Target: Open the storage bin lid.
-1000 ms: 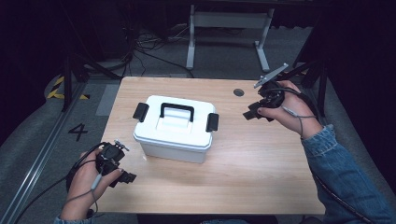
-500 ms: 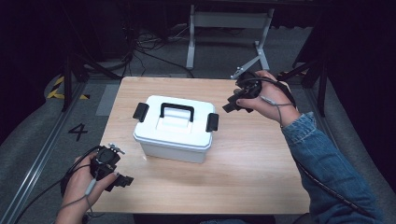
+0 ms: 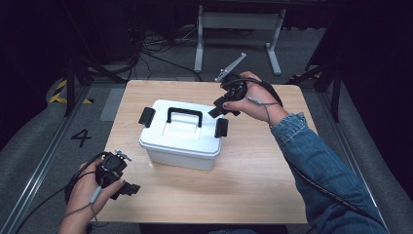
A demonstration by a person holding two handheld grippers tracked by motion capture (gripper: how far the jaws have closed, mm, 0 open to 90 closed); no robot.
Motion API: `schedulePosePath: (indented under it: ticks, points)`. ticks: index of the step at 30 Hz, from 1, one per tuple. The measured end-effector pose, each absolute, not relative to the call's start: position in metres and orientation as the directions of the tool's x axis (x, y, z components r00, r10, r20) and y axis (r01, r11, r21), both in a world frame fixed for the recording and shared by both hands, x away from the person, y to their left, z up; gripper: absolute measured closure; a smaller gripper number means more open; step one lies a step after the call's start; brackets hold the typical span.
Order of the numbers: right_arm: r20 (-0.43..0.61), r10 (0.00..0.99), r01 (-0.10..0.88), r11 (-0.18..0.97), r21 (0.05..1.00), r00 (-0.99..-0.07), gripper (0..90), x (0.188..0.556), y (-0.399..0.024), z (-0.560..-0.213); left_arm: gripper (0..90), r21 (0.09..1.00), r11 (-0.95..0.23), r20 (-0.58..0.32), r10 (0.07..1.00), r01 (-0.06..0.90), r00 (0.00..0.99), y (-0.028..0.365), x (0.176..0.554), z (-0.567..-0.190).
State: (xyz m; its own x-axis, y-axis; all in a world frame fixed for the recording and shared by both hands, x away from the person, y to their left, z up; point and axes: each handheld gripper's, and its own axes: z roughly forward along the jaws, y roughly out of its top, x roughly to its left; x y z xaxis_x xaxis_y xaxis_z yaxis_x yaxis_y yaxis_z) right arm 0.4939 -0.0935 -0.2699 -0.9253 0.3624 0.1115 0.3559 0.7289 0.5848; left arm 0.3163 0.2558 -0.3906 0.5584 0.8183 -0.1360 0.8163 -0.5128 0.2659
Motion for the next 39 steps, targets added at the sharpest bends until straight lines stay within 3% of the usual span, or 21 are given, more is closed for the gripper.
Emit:
schedulePosePath:
  ticks: [23,39]
  points:
    - [0.156,0.305,0.339,0.766,0.546,-0.939,50.8,0.505,-0.035,-0.300,19.3,0.275,-0.524,-0.128,0.811,0.806,0.571,0.257,0.322,-0.391]
    - [0.112,0.259,0.279,0.809,0.518,-0.959,72.2,0.501,-0.020,-0.297,19.3,0.281,-0.522,-0.129,0.811,0.805,0.571,0.258,0.323,-0.389]
